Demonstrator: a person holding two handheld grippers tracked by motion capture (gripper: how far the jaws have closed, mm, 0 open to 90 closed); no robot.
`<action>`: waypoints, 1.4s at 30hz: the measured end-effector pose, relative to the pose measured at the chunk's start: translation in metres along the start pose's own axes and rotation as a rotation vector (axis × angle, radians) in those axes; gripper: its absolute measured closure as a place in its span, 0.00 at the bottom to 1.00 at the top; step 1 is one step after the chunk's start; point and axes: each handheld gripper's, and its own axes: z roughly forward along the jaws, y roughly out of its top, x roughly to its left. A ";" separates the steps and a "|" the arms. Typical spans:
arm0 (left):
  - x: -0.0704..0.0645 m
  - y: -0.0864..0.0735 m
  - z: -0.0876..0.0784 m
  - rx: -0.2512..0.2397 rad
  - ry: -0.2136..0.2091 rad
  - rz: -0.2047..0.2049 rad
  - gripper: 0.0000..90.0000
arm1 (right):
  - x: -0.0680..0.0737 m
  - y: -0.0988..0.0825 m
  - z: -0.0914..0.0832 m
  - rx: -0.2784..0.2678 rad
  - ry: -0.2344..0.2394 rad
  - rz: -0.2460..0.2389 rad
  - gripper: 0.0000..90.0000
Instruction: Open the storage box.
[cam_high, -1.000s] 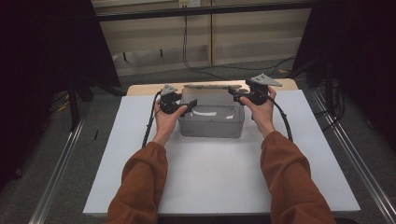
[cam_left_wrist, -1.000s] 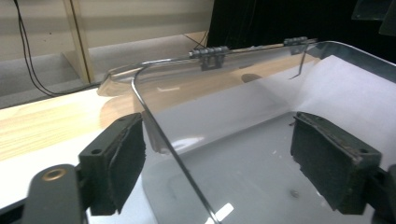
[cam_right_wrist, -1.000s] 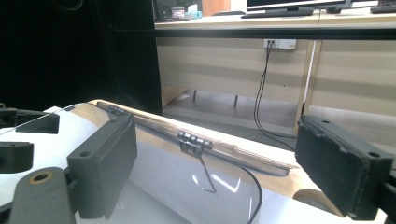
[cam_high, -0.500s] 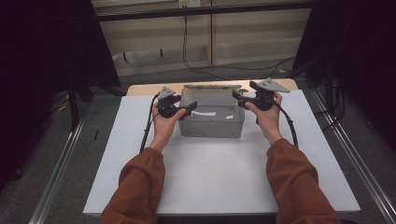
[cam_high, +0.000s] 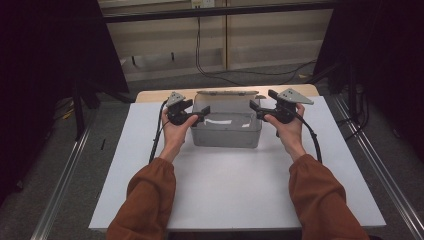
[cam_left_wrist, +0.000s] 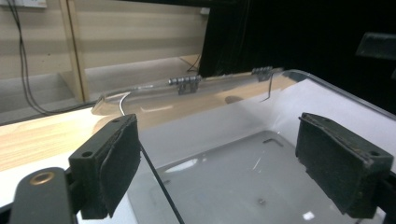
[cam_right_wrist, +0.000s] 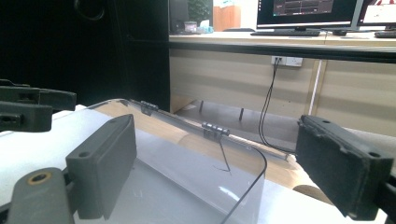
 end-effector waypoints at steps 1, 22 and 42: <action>0.000 0.001 -0.001 0.003 0.001 0.007 0.14 | 0.001 0.000 -0.001 -0.001 0.001 -0.002 0.14; -0.018 0.003 -0.038 -0.049 0.008 0.099 0.05 | 0.011 -0.002 -0.024 0.012 -0.031 -0.025 0.05; -0.020 -0.015 -0.087 -0.083 0.025 0.115 0.03 | 0.027 -0.006 -0.059 0.024 -0.042 -0.066 0.03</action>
